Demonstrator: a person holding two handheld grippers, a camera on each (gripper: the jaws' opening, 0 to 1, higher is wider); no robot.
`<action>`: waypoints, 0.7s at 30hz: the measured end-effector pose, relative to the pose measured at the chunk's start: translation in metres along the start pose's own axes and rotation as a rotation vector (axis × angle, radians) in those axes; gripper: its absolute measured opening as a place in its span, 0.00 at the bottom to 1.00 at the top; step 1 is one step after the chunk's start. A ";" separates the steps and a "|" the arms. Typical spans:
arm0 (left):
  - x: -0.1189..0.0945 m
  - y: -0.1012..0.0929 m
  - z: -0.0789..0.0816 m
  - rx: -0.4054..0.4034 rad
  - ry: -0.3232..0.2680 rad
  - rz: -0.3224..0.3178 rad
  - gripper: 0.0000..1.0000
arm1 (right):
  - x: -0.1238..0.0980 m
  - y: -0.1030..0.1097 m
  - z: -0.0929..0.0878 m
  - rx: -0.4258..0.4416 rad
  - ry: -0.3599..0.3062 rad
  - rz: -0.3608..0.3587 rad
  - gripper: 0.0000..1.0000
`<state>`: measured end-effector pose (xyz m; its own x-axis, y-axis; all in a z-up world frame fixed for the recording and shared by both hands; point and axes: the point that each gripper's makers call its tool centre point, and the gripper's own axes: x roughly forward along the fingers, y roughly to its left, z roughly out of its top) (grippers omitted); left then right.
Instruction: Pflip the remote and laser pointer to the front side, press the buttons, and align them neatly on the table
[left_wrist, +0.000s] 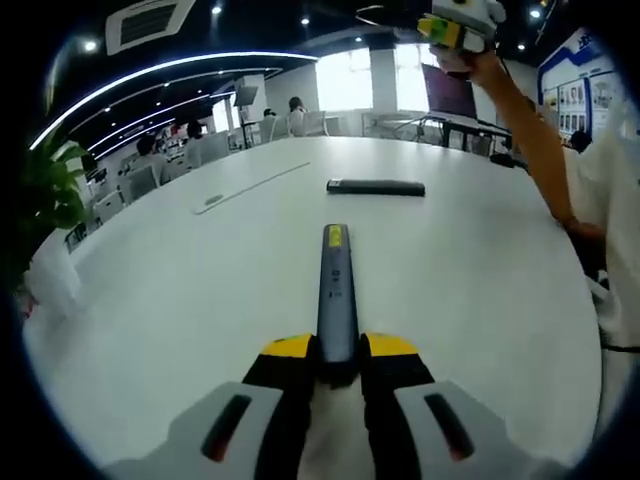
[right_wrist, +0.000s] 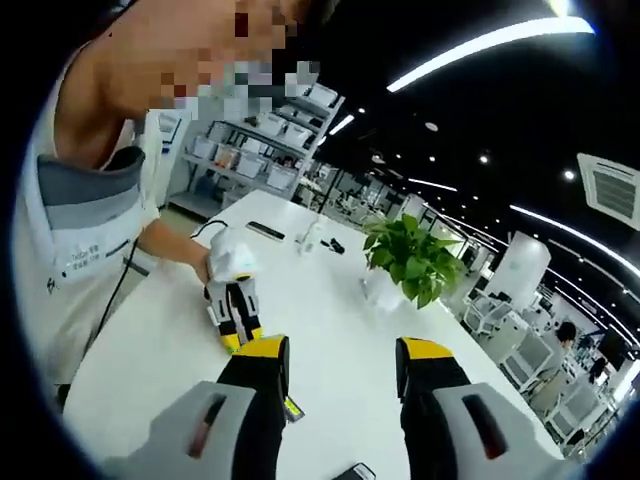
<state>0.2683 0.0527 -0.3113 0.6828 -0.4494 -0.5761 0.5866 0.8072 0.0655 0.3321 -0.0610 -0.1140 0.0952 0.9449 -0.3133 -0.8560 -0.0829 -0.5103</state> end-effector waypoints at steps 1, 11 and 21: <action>0.000 0.000 0.000 0.006 0.002 0.005 0.20 | -0.001 0.000 -0.009 -0.045 0.051 -0.009 0.50; -0.002 0.001 -0.001 -0.010 0.017 0.045 0.20 | -0.027 -0.006 0.012 -0.001 -0.117 -0.009 0.42; 0.001 0.002 0.000 -0.025 0.027 0.006 0.20 | -0.025 -0.014 -0.001 0.039 -0.115 -0.019 0.45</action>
<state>0.2698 0.0540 -0.3119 0.6741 -0.4346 -0.5972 0.5716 0.8191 0.0491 0.3419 -0.0840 -0.1002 0.0547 0.9765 -0.2083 -0.8742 -0.0539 -0.4827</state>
